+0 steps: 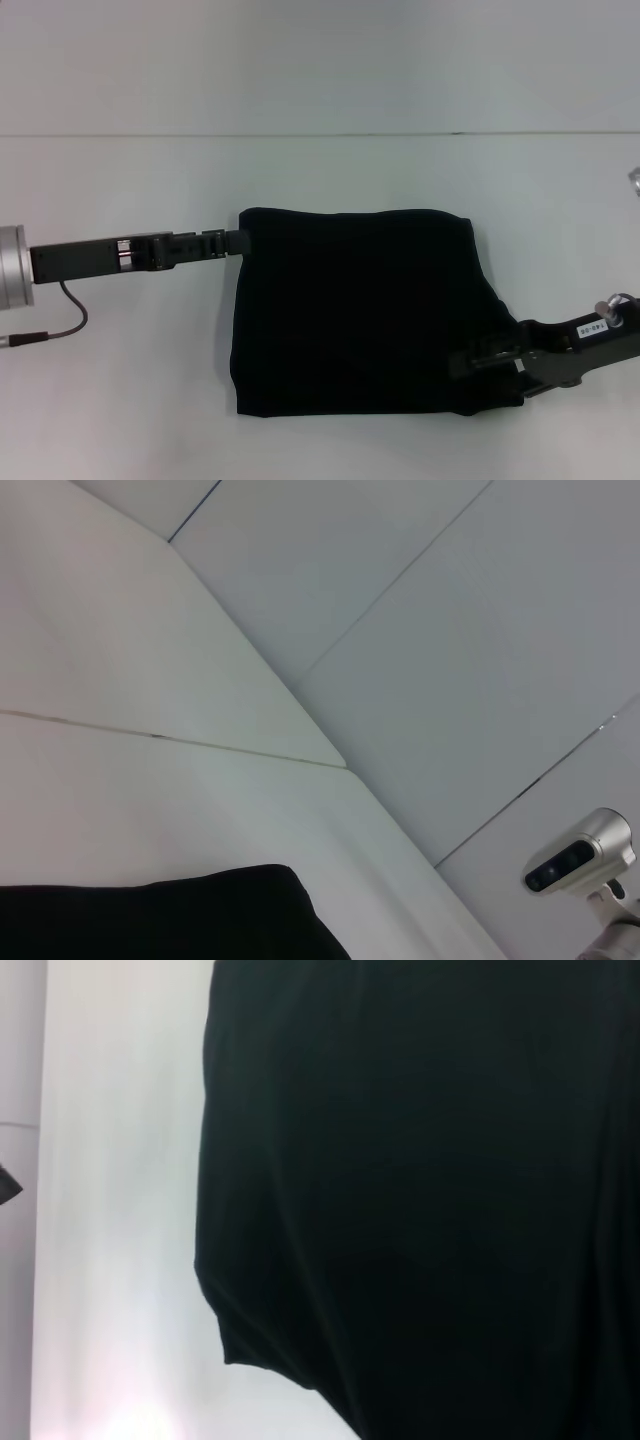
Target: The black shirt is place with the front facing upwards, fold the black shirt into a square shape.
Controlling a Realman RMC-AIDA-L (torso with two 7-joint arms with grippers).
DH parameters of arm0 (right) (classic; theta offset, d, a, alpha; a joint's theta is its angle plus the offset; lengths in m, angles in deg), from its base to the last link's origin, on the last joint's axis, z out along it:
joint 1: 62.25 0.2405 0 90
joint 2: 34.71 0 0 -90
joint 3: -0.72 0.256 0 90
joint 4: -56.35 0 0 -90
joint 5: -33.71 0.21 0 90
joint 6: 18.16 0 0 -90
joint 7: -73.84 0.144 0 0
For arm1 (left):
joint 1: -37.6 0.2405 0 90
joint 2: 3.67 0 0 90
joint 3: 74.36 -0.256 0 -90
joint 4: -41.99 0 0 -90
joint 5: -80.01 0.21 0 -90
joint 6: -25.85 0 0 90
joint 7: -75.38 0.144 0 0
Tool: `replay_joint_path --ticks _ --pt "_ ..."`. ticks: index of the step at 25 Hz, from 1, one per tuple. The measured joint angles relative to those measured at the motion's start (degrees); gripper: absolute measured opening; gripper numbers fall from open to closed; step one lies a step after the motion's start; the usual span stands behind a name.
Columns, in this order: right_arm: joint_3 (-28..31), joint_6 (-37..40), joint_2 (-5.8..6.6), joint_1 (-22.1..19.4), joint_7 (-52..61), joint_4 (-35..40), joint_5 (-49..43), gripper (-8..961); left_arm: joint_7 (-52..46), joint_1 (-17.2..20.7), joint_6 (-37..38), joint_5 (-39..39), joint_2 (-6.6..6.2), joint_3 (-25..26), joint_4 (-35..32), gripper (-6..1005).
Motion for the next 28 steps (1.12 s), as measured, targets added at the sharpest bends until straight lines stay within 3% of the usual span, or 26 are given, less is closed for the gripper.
replay_joint_path --ticks 9,21,28 --pt "0.49 0.38 -0.44 0.38 -0.08 -0.21 0.29 901 0.00 -0.15 -0.13 0.00 0.00 0.00 0.00 860" --pt "1.06 2.13 0.32 -0.68 0.37 -0.87 0.22 899 0.00 -0.71 -0.11 0.00 0.00 0.00 0.00 860" --pt "2.74 2.28 -0.04 -0.34 0.14 -0.87 0.32 898 0.00 -0.94 -0.23 0.00 0.08 0.00 0.14 860"
